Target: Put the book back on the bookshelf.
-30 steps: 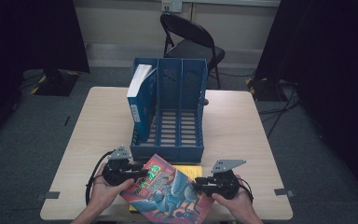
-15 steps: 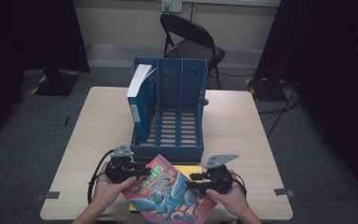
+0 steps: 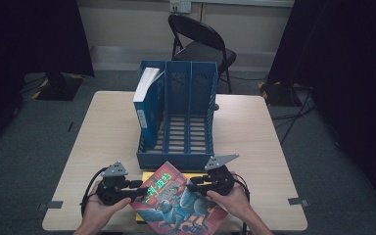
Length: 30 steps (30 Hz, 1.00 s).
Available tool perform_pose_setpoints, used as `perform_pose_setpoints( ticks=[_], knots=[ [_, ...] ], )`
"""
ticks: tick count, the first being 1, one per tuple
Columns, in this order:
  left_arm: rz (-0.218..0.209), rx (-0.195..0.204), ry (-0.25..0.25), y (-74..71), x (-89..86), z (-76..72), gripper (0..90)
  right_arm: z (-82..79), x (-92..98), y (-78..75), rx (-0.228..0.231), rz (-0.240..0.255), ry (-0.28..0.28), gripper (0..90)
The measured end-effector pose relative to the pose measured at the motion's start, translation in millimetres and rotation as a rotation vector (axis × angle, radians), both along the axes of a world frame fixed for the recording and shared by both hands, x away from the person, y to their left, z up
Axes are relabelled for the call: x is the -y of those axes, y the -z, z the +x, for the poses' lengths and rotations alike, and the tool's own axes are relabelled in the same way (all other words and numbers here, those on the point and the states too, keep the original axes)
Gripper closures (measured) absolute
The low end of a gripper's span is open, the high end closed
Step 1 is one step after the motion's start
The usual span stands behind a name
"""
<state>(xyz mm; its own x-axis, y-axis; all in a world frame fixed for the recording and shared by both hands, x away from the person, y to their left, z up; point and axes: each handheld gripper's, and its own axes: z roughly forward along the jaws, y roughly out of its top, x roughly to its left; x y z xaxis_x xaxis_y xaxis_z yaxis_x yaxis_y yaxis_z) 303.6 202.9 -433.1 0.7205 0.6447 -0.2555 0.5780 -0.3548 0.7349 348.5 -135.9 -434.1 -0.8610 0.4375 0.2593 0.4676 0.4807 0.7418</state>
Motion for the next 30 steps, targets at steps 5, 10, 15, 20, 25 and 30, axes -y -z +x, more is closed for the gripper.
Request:
perform_pose_setpoints(
  ticks=[5, 10, 15, 20, 25, 30],
  knots=[
    [-0.015, -0.017, 0.001, 0.9, -11.6, -8.3, 64.0, -0.2, 0.4, 1.1, -0.003, 0.007, 0.004, 65.5],
    [-0.026, -0.028, -0.013, 2.5, -21.7, -24.9, 58.3, 0.7, 2.1, 2.8, -0.018, 0.022, 0.006, 65.5],
    [-0.005, -0.008, -0.012, 1.8, -25.6, -34.8, 56.7, 1.9, 2.2, 2.6, -0.018, 0.021, -0.004, 65.4],
    [-0.010, -0.022, -0.009, 6.7, -29.9, -38.4, 55.8, 1.5, 2.2, 2.5, -0.017, 0.020, 0.000, 65.5],
    [-0.008, -0.018, -0.004, 7.4, -29.9, -37.7, 56.0, 0.6, 2.1, 2.4, -0.011, 0.018, -0.001, 65.6],
    [-0.019, -0.023, -0.015, 8.7, -30.2, -34.8, 56.1, -2.2, 2.7, 1.9, -0.001, 0.011, 0.006, 65.6]
  ],
)
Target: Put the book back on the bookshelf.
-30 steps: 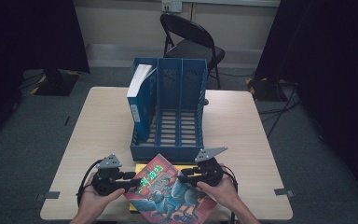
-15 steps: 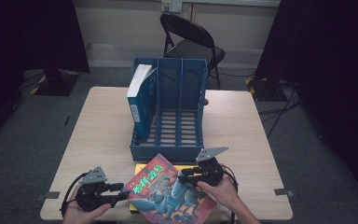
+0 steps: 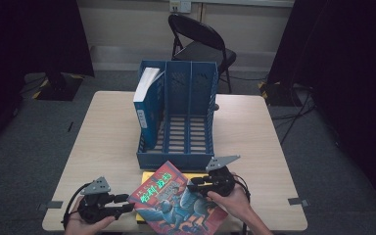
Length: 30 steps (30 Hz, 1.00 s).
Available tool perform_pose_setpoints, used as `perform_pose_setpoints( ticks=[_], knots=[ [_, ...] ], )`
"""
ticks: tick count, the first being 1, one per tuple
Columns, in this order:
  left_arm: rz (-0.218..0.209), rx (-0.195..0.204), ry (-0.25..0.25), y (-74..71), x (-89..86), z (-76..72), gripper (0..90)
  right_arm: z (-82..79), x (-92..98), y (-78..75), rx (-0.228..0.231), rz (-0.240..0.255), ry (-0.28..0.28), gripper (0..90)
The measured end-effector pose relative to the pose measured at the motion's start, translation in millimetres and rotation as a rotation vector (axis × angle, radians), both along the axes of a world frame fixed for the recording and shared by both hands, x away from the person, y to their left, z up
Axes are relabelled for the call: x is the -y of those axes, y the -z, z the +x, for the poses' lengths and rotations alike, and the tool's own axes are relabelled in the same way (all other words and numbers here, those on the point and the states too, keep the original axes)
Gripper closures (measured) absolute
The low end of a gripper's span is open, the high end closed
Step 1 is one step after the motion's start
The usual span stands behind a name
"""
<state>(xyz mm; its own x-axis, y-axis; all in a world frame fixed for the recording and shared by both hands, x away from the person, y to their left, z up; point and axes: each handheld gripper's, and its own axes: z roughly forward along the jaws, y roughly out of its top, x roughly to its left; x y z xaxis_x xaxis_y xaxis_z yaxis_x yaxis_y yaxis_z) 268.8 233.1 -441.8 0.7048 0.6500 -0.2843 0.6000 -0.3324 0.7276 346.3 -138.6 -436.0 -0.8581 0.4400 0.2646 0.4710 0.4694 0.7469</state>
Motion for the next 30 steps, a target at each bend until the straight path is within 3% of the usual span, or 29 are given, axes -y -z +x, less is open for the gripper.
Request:
perform_pose_setpoints(
  ticks=[19, 21, 22, 30],
  knots=[
    [-0.007, 0.003, -0.079, -0.5, 13.5, 38.1, 60.1, -23.7, 21.9, -0.3, 0.020, -0.011, 0.035, 62.1],
    [-0.014, -0.006, -0.082, -0.3, 13.9, 41.0, 61.1, -27.0, 23.0, -0.5, 0.022, -0.014, 0.041, 61.7],
    [-0.034, -0.040, -0.085, -0.7, 14.8, 47.1, 64.6, -28.3, 23.7, -0.1, 0.021, -0.011, 0.046, 61.5],
    [-0.022, -0.014, -0.096, -1.4, 22.6, 63.7, 66.2, -38.1, 28.5, 1.9, 0.015, 0.007, 0.060, 61.1]
  ],
)
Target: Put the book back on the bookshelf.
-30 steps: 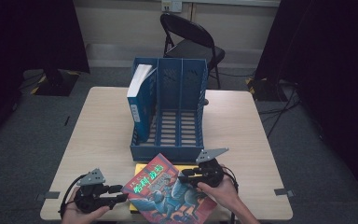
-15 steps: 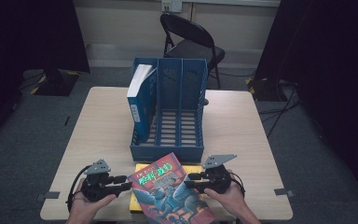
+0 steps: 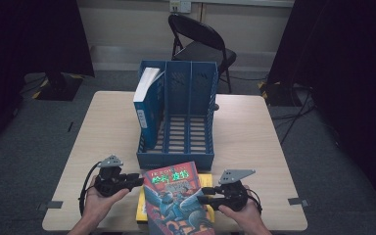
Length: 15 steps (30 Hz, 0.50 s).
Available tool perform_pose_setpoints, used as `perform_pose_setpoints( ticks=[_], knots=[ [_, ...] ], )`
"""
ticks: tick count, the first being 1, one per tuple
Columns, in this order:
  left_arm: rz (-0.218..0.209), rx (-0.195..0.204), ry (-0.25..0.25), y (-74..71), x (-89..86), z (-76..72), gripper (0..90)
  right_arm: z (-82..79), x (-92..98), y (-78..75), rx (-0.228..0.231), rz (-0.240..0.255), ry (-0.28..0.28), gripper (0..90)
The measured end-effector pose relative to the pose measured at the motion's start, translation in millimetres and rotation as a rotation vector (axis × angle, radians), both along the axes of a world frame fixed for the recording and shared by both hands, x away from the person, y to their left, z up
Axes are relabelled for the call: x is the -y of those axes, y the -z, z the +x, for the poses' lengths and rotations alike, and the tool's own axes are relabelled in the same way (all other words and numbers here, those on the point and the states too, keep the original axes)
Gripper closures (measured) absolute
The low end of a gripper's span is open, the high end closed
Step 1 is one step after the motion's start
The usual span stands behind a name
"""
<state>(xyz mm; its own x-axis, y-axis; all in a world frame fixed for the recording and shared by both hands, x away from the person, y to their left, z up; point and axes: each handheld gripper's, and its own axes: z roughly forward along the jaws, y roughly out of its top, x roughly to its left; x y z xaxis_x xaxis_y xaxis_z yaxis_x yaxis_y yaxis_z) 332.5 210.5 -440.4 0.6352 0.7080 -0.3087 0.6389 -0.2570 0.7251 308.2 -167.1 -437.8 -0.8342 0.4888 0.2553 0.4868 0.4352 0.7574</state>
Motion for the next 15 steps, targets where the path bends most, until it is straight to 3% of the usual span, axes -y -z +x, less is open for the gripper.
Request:
perform_pose_setpoints(
  ticks=[4, 6, 9, 11, 15],
  knots=[
    [0.008, 0.016, -0.043, -0.3, 4.9, 1.7, 64.7, -5.7, 0.4, -0.6, -0.008, -0.005, 0.004, 61.1],
    [0.011, 0.017, -0.065, -0.8, 4.3, 1.4, 56.8, -7.2, 0.0, -1.1, -0.002, -0.011, 0.010, 61.1],
    [-0.045, -0.003, -0.038, -1.2, 0.6, -4.3, 49.9, -3.9, 1.4, -1.3, 0.007, 0.000, 0.022, 61.7],
    [-0.042, 0.020, -0.032, -2.4, 2.6, -12.8, 48.7, -1.6, 1.4, -1.1, 0.005, 0.006, 0.035, 61.7],
    [-0.028, 0.016, 0.013, -3.7, 13.9, -20.4, 46.4, 14.8, -2.5, 1.1, 0.009, 0.026, 0.080, 58.2]
  ],
)
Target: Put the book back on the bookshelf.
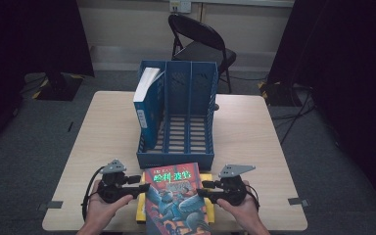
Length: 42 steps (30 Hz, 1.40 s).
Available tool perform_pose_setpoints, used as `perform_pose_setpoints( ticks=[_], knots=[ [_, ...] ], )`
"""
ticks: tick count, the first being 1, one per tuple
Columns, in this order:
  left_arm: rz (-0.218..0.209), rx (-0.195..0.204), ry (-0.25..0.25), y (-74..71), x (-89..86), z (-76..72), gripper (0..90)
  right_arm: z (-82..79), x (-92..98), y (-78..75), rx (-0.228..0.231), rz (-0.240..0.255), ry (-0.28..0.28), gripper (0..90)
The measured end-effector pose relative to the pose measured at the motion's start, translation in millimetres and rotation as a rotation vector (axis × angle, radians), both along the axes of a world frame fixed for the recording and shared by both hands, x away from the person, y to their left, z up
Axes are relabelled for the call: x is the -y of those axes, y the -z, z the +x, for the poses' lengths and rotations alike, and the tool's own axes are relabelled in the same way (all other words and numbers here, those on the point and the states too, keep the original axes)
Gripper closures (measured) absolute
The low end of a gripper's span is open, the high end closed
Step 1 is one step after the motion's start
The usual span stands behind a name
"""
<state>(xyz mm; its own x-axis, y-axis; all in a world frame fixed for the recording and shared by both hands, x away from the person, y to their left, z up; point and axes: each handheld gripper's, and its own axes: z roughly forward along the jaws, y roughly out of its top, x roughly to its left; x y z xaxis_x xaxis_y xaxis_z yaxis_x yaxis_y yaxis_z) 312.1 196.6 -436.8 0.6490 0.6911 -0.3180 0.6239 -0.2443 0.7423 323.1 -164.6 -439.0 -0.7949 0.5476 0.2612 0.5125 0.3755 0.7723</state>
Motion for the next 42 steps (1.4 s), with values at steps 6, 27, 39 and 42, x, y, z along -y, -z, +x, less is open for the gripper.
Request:
perform_pose_setpoints(
  ticks=[6, 27, 39, 42],
  knots=[
    [0.009, -0.009, -0.005, 6.7, 12.5, -7.2, 40.4, 16.5, -6.9, 1.7, -0.003, 0.001, 0.018, 56.0],
    [-0.026, 0.026, 0.038, 12.8, 18.3, 10.8, 38.8, 3.5, -1.7, 7.1, -0.046, 0.016, 0.050, 36.8],
    [-0.038, 0.053, 0.042, 15.4, 17.9, 8.9, 37.1, 5.1, -8.4, 5.7, -0.037, -0.010, 0.072, 30.3],
    [-0.037, 0.049, 0.056, 15.1, 16.7, 9.2, 37.2, 6.2, -10.2, 5.7, -0.039, -0.013, 0.092, 29.4]
  ],
)
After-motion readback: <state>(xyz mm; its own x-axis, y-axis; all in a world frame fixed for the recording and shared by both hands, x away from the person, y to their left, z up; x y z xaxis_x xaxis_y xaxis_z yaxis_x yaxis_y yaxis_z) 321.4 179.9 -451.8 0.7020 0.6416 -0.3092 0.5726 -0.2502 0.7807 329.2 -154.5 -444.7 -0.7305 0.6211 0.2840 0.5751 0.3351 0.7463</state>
